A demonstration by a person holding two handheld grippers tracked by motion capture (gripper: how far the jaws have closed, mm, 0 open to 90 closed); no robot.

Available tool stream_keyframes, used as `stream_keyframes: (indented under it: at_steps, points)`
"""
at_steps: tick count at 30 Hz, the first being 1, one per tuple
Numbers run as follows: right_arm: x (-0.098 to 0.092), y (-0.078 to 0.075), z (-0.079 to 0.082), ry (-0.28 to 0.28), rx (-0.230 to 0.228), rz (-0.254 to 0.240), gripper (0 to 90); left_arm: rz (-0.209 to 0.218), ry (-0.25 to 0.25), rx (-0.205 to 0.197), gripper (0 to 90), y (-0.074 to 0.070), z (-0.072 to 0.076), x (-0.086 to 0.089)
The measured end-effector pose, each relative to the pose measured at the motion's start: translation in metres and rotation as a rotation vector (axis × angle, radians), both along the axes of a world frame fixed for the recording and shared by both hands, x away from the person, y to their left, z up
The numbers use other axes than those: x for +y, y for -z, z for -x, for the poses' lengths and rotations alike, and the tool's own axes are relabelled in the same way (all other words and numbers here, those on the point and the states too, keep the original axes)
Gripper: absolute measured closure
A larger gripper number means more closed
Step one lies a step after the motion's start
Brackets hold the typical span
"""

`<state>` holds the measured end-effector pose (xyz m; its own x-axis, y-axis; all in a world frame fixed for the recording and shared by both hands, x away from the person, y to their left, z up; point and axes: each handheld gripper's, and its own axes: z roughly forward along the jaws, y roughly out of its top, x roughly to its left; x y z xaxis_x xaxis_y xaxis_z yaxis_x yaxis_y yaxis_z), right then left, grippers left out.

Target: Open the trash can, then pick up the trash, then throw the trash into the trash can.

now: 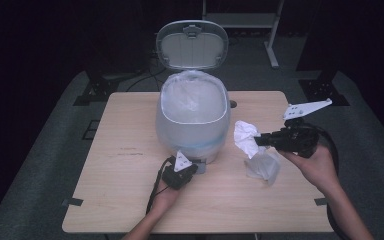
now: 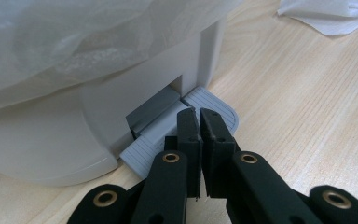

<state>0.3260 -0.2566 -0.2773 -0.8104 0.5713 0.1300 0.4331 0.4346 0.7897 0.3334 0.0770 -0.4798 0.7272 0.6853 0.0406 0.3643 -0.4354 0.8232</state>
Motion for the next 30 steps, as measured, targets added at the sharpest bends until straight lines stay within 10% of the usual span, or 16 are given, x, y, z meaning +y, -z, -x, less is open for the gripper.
stream_keyframes:
  at_steps: [30]
  points:
    - [0.032,-0.053,-0.023,-0.058,-0.034,0.007,85.1,-0.001,-0.001,-0.005,87.3,0.000,0.000,0.000]
